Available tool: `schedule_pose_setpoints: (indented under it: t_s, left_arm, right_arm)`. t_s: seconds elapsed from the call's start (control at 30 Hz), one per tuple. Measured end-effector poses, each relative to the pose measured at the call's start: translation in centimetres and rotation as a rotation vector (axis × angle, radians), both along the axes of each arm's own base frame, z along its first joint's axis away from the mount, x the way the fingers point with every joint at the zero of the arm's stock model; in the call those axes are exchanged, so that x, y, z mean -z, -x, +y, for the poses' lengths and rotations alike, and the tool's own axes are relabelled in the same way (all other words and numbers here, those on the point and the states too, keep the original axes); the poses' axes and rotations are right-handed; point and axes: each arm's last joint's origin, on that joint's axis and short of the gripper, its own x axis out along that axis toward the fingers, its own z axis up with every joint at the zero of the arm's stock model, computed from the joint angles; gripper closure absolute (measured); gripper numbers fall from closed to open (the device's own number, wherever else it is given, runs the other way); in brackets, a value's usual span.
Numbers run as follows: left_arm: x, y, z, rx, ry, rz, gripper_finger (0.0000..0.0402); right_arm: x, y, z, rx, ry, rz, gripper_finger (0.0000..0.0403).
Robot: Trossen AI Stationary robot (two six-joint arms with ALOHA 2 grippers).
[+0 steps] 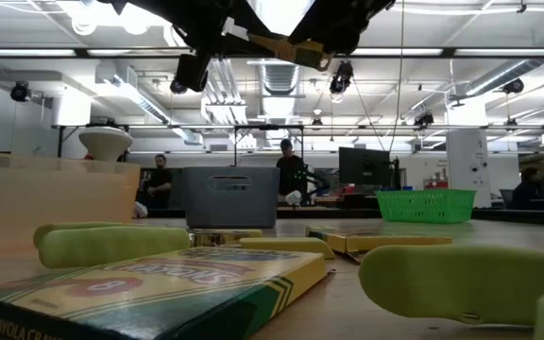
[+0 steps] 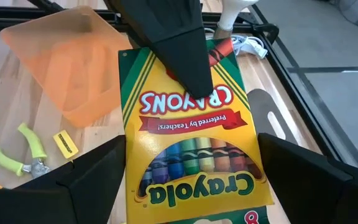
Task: Pick & Place School Supplies
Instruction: Put the pack of crayons into the orange bin
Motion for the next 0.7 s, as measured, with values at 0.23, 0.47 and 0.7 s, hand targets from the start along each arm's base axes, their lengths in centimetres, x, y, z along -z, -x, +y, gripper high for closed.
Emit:
schedule_pose_setpoints:
  t_s: [0.23,0.47,0.7]
  left_arm:
    - [0.01,-0.01,0.0,0.001,0.0,-0.001,0.0324]
    - [-0.03,-0.02,-0.01,0.002,0.001,-0.005,0.0324]
    - [-0.03,-0.02,-0.01,0.002,0.001,-0.004,0.0323]
  right_arm:
    - [0.02,0.01,0.0,-0.001,-0.001,0.002,0.0057]
    - [-0.03,-0.02,-0.01,-0.007,0.01,-0.002,0.0049]
    - [-0.02,-0.01,-0.01,-0.009,0.013,0.001,0.005]
